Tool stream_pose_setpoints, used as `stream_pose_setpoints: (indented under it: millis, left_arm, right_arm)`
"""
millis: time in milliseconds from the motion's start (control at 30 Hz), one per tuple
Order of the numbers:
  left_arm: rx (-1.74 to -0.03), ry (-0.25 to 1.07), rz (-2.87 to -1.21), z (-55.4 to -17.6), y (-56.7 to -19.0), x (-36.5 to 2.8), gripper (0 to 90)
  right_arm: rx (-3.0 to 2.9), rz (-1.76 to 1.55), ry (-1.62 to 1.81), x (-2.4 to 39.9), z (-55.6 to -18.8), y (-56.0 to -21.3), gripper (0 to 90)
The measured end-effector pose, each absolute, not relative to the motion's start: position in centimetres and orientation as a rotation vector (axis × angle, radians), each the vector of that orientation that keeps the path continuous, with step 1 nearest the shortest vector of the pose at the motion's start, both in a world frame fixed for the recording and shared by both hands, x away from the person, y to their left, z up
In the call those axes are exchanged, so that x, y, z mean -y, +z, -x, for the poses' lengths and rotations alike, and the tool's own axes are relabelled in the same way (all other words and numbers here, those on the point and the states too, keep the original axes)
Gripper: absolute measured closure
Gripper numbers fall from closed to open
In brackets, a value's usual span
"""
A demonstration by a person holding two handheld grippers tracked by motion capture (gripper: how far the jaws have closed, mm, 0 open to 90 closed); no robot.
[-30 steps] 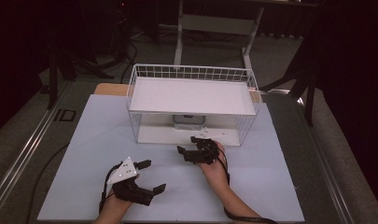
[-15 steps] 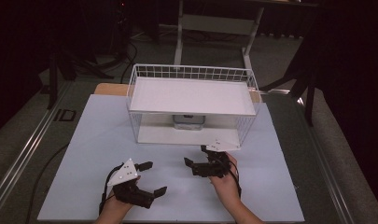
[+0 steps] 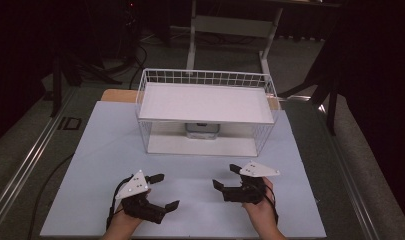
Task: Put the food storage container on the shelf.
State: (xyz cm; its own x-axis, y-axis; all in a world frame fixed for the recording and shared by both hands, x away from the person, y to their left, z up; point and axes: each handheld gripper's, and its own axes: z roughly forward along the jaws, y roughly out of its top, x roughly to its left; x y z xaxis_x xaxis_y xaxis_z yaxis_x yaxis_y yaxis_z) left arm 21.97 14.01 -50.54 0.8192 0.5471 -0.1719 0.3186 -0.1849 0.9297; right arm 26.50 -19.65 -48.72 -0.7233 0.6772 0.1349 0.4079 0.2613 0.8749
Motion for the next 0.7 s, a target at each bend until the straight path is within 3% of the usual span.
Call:
stream_pose_setpoints:
  millis: [700]
  left_arm:
    - [-0.619,0.199,-1.784,-22.0,-50.8,-13.9,2.0]
  right_arm:
    - [-2.276,-0.922,1.505,25.5,-24.7,-49.1,16.3]
